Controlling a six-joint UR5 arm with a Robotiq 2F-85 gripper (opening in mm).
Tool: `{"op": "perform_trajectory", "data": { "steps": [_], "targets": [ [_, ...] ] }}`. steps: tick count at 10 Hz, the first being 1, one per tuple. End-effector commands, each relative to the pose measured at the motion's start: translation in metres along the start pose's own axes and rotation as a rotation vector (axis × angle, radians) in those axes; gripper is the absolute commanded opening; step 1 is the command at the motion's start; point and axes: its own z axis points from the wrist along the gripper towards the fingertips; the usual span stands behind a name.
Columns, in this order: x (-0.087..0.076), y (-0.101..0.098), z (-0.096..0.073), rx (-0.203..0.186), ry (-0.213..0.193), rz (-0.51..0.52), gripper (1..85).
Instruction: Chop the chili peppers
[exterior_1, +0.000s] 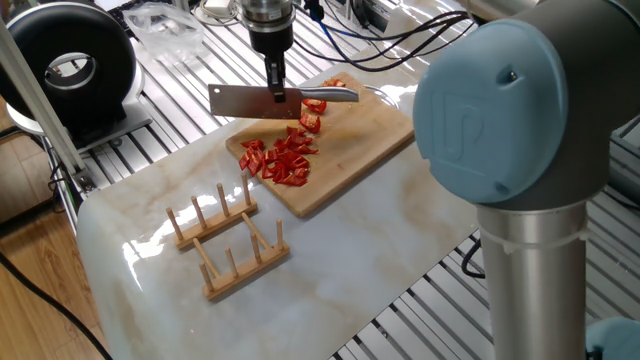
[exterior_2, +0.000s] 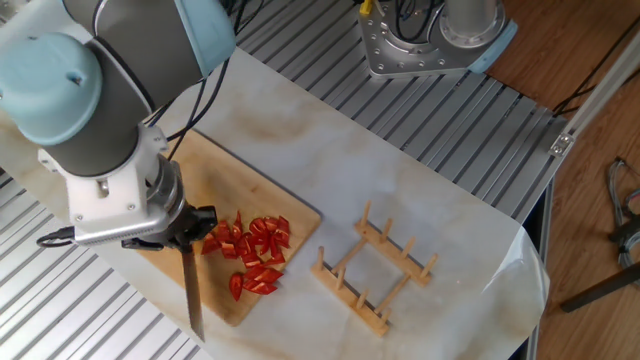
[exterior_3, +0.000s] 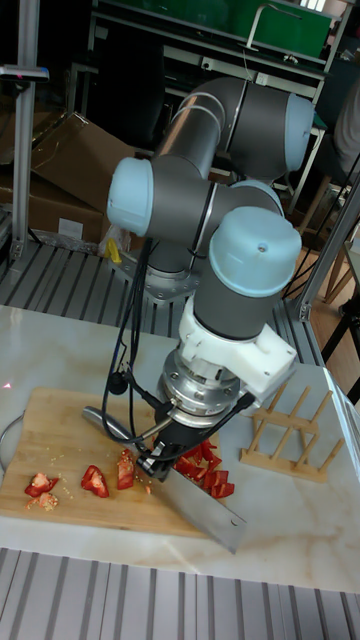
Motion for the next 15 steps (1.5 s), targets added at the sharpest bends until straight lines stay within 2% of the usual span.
{"op": "perform_trajectory", "data": {
  "steps": [1,3,5,9,10,11,12,13,14,15],
  "targets": [
    [0.003,-0.004,0.006,-0.008,-0.014,0.007,1.3],
    [0.007,-0.006,0.009,-0.011,-0.019,0.005,1.3],
    [0.011,-0.010,0.008,0.003,-0.007,0.004,1.3],
    [0.033,-0.022,-0.003,0.014,0.018,-0.028,1.3],
    [0.035,-0.021,-0.003,0.003,0.014,-0.024,1.3],
    [0.031,-0.013,-0.005,-0.023,0.000,-0.005,1.3],
    [0.037,-0.010,-0.011,-0.024,0.012,-0.012,1.3],
    [0.050,-0.009,-0.016,-0.022,0.039,-0.039,1.3],
    [0.070,-0.004,-0.023,-0.037,0.064,-0.060,1.3],
    [0.081,-0.001,-0.025,-0.051,0.071,-0.065,1.3]
  ]
}}
